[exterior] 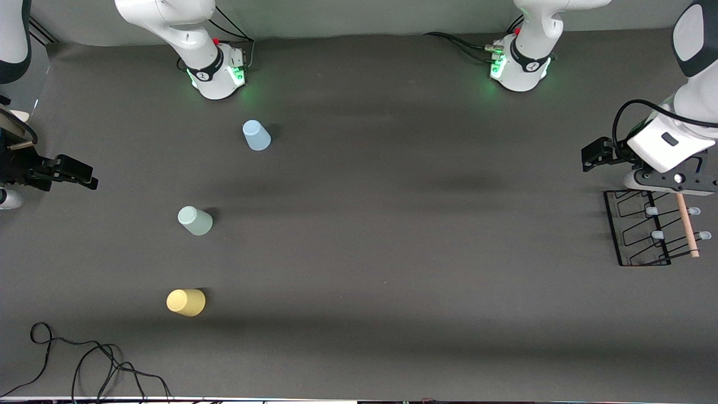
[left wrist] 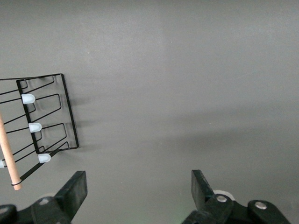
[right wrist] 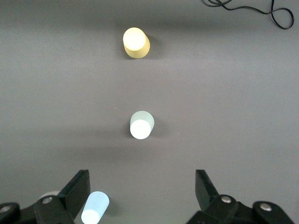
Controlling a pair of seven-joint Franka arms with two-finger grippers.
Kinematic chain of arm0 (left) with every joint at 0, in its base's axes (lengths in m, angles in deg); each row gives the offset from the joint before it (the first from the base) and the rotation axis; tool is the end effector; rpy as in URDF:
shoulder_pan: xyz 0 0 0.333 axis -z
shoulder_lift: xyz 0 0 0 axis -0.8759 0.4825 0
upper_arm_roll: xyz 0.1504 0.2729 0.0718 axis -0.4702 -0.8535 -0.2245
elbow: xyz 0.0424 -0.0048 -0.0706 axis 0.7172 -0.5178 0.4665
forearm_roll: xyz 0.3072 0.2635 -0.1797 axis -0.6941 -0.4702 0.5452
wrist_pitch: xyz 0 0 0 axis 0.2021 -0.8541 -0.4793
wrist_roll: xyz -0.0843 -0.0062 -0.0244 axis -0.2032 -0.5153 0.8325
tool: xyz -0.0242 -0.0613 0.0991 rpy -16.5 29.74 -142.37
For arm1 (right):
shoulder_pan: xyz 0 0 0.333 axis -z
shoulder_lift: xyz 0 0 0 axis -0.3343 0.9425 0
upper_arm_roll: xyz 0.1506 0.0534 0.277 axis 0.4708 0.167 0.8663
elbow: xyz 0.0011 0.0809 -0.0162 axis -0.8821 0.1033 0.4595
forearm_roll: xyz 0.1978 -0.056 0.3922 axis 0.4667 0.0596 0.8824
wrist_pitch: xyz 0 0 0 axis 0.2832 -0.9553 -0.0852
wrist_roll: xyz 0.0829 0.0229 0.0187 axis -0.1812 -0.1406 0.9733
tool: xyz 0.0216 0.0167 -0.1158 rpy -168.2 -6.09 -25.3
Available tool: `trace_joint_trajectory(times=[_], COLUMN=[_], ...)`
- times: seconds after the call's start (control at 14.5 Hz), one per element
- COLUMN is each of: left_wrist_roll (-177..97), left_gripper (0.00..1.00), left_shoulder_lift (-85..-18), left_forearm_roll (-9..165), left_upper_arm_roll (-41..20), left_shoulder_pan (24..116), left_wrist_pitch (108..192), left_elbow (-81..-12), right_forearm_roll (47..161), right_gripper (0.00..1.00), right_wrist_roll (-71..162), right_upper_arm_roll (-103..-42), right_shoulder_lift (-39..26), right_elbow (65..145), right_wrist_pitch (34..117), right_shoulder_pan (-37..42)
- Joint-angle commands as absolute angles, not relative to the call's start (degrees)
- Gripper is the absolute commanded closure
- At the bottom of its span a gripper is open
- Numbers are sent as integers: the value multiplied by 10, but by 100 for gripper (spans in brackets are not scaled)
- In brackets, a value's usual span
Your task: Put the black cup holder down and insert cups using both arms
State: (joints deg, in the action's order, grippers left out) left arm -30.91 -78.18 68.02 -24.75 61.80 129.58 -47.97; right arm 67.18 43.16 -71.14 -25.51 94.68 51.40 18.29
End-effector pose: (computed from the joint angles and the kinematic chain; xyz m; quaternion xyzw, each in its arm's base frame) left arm 0.5983 -0.0461 0.5397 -0.9977 0.0624 0.0273 0.0069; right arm 0.6299 -0.0315 0.5846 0.9999 -0.0042 -0.0130 0.0023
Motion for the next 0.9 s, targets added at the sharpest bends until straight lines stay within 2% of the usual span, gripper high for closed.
trace_joint_trajectory(times=[0.0, 0.48, 0.83], left_wrist_roll=[-315, -315, -274], left_gripper=[1, 0, 1], left_shoulder_lift=[-778, -777, -776], left_forearm_roll=[686, 686, 686], left_upper_arm_roll=[-253, -253, -253], left_shoulder_pan=[623, 619, 567], left_wrist_pitch=[1282, 1281, 1268], left_elbow=[-467, -467, -464], right_forearm_roll=[680, 679, 680], right_gripper=[0, 0, 0], right_wrist_roll=[422, 422, 423], right_upper_arm_roll=[-716, -716, -716], right_shoulder_lift=[-264, -264, -264], right_elbow=[952, 952, 952], right_wrist_pitch=[516, 516, 516], right_shoulder_pan=[177, 177, 178])
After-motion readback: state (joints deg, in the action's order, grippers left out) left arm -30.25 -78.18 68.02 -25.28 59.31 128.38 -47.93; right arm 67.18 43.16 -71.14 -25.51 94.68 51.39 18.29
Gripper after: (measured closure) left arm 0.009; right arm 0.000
